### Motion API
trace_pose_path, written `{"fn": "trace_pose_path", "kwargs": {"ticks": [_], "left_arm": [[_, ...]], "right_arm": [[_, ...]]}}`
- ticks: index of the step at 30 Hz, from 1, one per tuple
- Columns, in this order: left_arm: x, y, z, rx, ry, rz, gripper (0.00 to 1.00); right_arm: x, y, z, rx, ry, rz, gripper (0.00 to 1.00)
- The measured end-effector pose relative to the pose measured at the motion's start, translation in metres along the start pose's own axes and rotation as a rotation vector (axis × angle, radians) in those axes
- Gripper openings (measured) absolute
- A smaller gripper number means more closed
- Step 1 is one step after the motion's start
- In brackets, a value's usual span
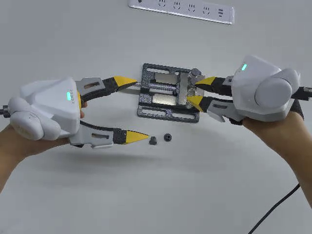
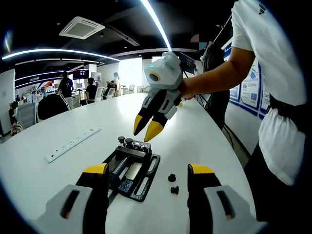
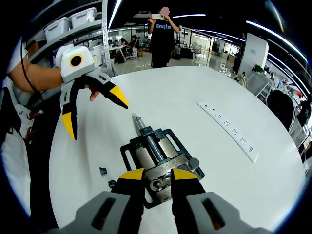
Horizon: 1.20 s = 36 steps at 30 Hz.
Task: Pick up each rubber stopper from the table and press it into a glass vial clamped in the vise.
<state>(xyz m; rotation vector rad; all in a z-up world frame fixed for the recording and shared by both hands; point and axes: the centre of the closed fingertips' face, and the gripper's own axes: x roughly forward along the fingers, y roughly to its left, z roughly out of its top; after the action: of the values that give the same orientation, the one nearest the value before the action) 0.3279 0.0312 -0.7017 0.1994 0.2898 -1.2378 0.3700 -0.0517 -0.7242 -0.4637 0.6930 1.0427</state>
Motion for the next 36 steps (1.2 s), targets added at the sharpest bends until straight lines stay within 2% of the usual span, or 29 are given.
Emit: {"fn": "trace_pose_path", "kwargs": {"ticks": [12, 17, 36], "left_arm": [[-0.002, -0.006, -0.002, -0.011, 0.003, 0.015, 0.63], [-0.001, -0.01, -0.003, -0.016, 0.005, 0.016, 0.63], [-0.001, -0.021, -0.005, -0.025, 0.012, 0.024, 0.63]], "right_arm": [[-0.007, 0.028, 0.0, 0.004, -0.097, 0.008, 0.25], [-0.008, 0.034, -0.007, 0.012, -0.102, 0.006, 0.26], [-0.017, 0.056, -0.012, 0.007, -0.161, 0.021, 0.27]]}}
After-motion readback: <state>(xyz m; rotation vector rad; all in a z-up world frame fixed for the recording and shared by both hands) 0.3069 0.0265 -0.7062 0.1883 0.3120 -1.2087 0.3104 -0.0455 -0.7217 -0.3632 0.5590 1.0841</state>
